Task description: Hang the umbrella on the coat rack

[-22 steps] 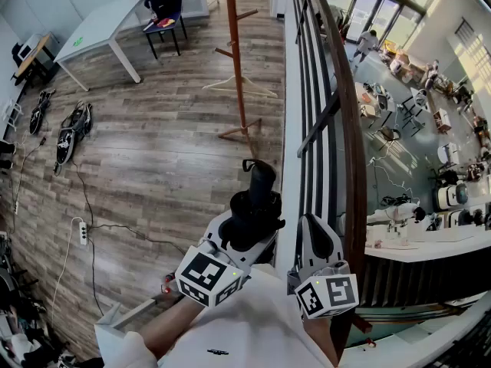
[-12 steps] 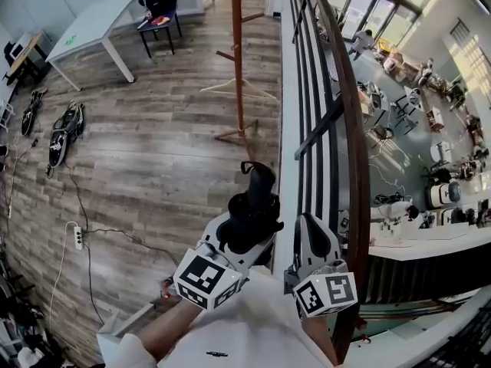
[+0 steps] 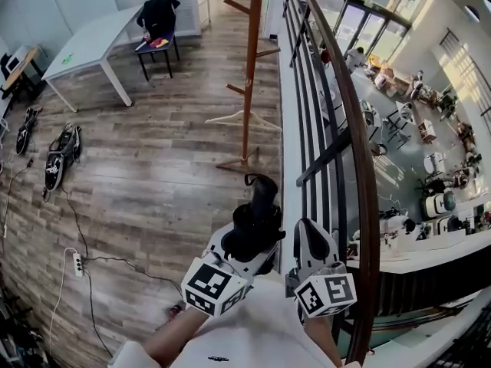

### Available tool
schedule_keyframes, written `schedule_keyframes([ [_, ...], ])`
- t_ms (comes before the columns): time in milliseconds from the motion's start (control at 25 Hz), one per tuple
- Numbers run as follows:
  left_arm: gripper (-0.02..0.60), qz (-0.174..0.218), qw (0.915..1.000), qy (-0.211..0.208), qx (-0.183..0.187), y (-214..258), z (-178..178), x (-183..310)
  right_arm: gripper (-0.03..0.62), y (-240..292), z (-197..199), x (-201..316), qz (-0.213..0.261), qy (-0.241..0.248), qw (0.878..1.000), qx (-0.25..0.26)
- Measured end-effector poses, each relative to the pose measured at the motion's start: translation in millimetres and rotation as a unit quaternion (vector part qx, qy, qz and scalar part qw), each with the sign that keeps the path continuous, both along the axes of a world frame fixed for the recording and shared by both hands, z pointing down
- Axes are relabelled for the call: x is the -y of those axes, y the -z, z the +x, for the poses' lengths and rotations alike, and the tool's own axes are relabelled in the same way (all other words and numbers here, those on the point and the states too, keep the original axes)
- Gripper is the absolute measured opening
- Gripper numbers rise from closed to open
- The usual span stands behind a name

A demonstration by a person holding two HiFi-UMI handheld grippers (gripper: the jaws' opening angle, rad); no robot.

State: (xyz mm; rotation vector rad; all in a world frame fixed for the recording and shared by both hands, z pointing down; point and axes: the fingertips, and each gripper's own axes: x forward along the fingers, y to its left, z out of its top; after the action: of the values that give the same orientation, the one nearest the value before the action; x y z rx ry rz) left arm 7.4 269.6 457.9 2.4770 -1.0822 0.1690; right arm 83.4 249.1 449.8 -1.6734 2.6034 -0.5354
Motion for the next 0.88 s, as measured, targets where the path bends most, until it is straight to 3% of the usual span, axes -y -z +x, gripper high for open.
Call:
schedule_keyframes([
  [240,0.268,0.005,1.0,0.0,-0.001,-8.3,-36.8,43.9,0.041,-5.9,-38.5,42.5,0.004,0.008,1.0,-0.012],
  [440,0.268,-0.006,1.0,0.003,0.004,-13.2,-41.3,86.0,0.041,-8.5,-46.2,85.0,-0.001,0.016,1.0,-0.003],
  [680,0.268,-0.009,0.9997,0.016,0.018,-8.0,-21.7,161.4,0.041,-4.0,-30.2,166.9,0.006,0.043,0.999,0.005],
  [880,0.268,-0.01,0.9994,0.023,0.026,2.2,14.3,235.2,0.041,7.7,0.6,243.5,0.011,0.058,0.998,0.018],
])
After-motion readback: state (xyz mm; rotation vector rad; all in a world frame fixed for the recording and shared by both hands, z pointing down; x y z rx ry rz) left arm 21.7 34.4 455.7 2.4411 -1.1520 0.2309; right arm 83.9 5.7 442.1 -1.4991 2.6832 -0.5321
